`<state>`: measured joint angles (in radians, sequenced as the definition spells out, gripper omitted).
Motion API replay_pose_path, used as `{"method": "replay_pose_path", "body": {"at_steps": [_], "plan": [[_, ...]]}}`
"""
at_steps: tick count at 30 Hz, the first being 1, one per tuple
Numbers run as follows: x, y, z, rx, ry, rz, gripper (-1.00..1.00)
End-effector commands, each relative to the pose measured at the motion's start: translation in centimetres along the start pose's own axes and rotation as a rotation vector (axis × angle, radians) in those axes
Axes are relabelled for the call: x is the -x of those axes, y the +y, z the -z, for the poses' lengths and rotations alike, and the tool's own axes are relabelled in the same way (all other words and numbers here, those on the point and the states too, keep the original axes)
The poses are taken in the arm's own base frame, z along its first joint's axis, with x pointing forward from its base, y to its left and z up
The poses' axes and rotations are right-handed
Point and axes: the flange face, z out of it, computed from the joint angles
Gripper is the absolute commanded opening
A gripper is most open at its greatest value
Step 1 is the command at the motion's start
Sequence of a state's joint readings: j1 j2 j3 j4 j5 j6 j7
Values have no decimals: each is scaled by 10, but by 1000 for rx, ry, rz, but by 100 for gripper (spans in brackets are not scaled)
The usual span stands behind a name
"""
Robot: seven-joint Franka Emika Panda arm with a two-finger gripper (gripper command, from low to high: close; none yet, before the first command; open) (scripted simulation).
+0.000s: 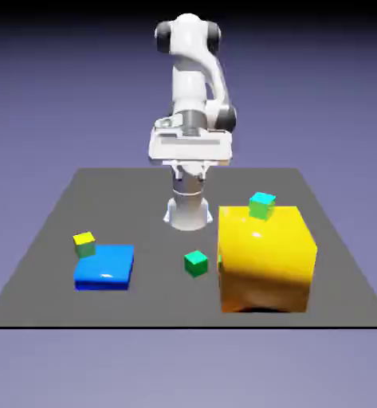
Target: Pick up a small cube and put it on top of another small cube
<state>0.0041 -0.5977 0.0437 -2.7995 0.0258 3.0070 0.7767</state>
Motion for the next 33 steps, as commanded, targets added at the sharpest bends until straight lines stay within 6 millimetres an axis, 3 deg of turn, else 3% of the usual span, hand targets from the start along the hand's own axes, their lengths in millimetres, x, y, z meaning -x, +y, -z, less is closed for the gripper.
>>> {"method": "replay_pose_path", "body": {"at_steps": [1, 6, 10, 15, 20, 27, 33], "plan": [[4, -11, 8, -8, 1, -19, 0], [31, -63, 50, -43, 0, -108, 0], [64, -99, 82, -60, -4, -170, 0], [119, -135, 117, -63, -9, -237, 0], [185, -158, 140, -45, -8, -295, 0], [290, -168, 145, 23, 16, -367, 0], [380, -153, 119, 118, 72, -430, 0]]}}
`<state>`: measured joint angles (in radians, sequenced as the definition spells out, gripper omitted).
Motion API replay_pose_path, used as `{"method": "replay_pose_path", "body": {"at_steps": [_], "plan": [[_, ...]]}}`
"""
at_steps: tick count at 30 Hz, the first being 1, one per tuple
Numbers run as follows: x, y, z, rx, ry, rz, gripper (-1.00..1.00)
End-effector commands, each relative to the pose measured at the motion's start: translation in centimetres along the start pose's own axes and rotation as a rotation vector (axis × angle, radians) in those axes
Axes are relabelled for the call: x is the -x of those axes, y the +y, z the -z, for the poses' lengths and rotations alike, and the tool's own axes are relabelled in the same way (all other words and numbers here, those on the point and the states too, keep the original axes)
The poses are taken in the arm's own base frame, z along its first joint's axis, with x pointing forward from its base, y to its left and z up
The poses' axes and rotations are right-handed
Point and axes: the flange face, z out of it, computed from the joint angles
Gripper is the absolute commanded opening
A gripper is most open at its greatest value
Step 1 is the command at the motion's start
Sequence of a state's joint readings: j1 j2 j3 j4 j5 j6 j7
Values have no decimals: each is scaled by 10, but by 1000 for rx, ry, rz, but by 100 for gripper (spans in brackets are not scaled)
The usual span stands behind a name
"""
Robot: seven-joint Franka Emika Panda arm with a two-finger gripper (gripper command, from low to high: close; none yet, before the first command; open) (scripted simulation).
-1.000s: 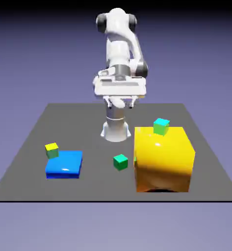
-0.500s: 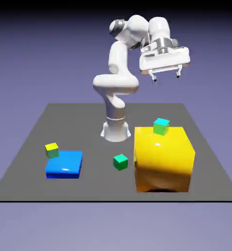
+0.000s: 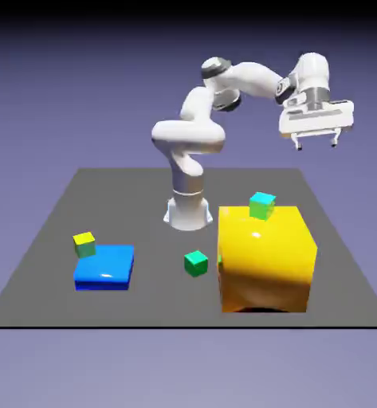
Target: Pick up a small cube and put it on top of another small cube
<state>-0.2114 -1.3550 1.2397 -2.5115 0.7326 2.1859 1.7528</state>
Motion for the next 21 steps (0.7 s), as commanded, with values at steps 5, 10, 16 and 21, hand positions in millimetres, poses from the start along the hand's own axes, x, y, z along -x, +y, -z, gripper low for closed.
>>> {"method": "replay_pose_path", "body": {"at_steps": [5, 10, 16, 21], "plan": [[52, 50, -43, 84, 95, -62, 0], [87, 106, -105, 173, 224, -137, 0], [97, 177, -196, 280, 427, -251, 0], [89, 199, -243, 283, 431, -253, 0]]}}
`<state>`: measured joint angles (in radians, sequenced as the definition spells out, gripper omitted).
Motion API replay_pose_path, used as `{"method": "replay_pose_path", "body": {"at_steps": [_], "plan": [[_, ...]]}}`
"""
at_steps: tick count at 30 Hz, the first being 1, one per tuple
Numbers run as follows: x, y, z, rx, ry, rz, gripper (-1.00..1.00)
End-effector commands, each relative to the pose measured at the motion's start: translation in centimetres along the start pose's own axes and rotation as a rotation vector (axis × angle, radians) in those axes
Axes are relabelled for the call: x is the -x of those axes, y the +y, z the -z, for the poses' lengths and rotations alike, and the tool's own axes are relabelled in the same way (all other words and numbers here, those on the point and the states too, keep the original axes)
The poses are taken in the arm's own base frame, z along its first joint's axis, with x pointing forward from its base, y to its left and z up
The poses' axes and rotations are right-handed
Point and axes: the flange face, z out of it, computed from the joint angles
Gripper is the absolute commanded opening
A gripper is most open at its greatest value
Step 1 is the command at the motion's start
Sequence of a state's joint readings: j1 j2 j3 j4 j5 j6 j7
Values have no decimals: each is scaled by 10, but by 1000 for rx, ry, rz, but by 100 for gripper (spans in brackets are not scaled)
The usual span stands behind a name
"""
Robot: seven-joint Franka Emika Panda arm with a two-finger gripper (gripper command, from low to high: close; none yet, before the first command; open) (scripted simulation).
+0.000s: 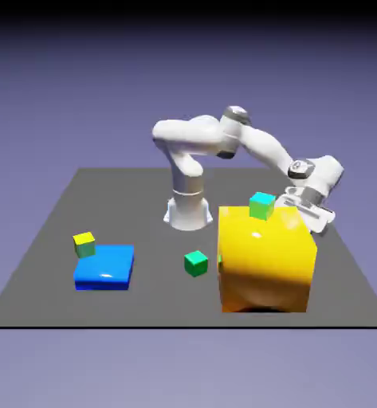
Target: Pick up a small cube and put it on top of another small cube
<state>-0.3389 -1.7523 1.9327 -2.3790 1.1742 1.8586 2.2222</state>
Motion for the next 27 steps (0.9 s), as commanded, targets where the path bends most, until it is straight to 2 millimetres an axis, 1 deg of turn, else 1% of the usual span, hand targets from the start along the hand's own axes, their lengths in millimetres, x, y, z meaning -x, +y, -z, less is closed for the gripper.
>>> {"method": "replay_pose_path", "body": {"at_steps": [1, 2, 3, 7, 8, 10, 12, 15, 17, 19, 22, 24, 25, 27], "plan": [[1, 2, -16, 0, 0, -1, 0], [1, 2, -16, 0, 0, -1, -100], [1, 2, -16, 0, 0, -1, -100], [-8, -7, 49, -1, 0, 1, -100], [-3, 7, 65, -23, -5, 54, -100], [0, -5, 79, 43, 43, 18, -100], [1, -23, 93, 104, 91, -30, -100], [-3, -61, 113, 186, 162, -113, -100], [-10, -92, 126, 234, 209, -178, -100], [-22, -127, 138, 278, 257, -250, -100], [-50, -185, 153, 338, 333, -371, -100], [-75, -226, 160, 374, 386, -461, -100], [-88, -244, 158, 395, 412, -508, -100], [-111, -275, 146, 444, 463, -601, -100]]}}
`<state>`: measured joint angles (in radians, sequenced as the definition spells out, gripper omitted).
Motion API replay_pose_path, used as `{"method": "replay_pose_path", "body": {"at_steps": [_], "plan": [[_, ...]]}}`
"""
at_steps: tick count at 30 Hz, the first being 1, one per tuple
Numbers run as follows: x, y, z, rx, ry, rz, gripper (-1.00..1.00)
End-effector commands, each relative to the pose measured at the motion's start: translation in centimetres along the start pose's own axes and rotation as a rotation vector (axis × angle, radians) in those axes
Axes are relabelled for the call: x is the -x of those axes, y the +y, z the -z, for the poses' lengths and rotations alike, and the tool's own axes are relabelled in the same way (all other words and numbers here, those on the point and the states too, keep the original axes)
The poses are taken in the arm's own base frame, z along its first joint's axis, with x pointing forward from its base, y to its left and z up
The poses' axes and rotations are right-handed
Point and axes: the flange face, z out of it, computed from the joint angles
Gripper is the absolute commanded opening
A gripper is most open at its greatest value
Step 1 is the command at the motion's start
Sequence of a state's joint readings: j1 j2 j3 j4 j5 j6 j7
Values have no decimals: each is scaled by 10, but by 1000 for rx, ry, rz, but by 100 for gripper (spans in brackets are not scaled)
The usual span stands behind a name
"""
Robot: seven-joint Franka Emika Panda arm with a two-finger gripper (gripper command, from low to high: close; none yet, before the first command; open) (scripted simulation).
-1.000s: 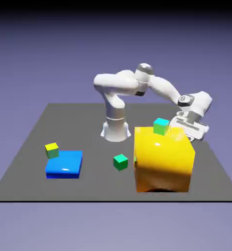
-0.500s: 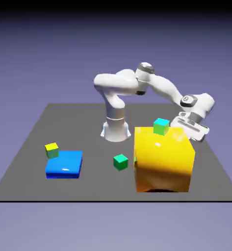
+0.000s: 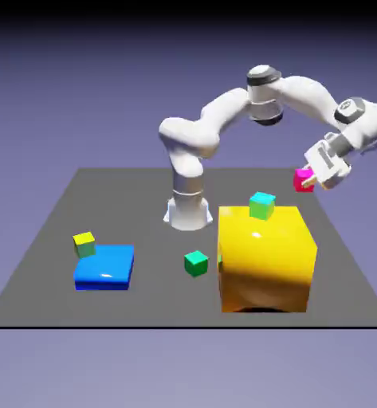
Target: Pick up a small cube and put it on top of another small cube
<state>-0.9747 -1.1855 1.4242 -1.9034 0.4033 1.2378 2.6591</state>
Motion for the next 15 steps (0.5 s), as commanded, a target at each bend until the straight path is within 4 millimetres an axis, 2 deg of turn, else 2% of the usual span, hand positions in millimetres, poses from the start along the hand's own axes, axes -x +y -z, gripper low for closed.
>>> {"method": "replay_pose_path", "body": {"at_steps": [1, 3, 5, 6, 11, 12, 13, 14, 15], "plan": [[0, -20, -1, 29, 25, -46, -100], [2, -58, -9, 88, 73, -136, -100], [10, -83, -27, 149, 114, -205, -100], [10, -83, -27, 149, 114, -205, -100], [15, -67, -84, 150, 114, -204, -100], [15, -65, -90, 149, 114, -205, -100], [15, -65, -90, 149, 114, -205, 100], [15, -65, -90, 149, 114, -205, 100], [15, -68, -79, 150, 115, -203, 100]]}}
